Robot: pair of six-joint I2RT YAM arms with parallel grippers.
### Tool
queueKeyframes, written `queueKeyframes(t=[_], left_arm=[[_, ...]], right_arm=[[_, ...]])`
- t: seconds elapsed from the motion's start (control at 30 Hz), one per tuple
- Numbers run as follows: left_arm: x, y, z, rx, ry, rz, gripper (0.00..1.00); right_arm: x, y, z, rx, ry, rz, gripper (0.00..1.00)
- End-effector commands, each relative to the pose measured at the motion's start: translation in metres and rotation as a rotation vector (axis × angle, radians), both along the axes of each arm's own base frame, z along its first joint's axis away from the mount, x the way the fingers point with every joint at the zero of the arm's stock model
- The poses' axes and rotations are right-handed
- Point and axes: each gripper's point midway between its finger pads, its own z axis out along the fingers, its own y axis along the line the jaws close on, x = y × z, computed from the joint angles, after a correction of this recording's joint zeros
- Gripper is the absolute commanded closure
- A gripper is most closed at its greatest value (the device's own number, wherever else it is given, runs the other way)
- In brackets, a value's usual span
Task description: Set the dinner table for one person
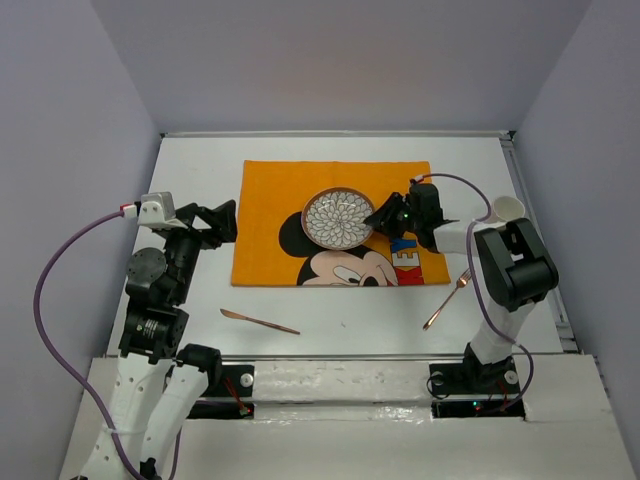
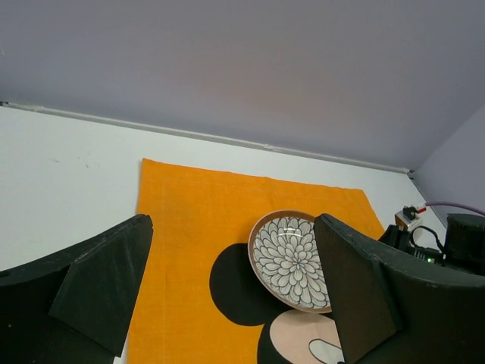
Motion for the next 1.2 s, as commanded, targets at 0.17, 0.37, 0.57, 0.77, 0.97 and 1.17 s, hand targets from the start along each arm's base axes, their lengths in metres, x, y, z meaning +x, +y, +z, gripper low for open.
queueKeyframes(t=[0.17, 0.37, 0.57, 0.77, 0.97, 1.17], left_arm=[[-0.001, -0.005, 0.011, -0.004, -0.043, -0.026, 0.01], [-0.002, -0.005, 0.013, -0.003, -0.051, -0.030, 0.01], [-0.005, -0.021, 0.014, 0.001, -0.051, -0.108, 0.01], [-0.011, -0.020, 0.017, 0.001, -0.063, -0.098, 0.01], [-0.013, -0.021, 0.019, -0.002, -0.072, -0.104, 0.01], [-0.015, -0.022, 0.020, 0.000, -0.076, -0.111, 0.01]], right_arm=[[0.028, -0.010, 0.087, -0.082, -0.261, 0.000, 0.29], [-0.004, -0.098, 0.146, -0.446, -0.390, -0.210, 0.34], [-0.055, -0.245, 0.167, -0.764, -0.302, -0.641, 0.33], [-0.066, -0.307, 0.163, -0.800, -0.222, -0.795, 0.31], [-0.011, -0.336, 0.172, -0.839, -0.176, -0.798, 0.34], [0.004, -0.354, 0.134, -0.810, -0.065, -0.792, 0.34]])
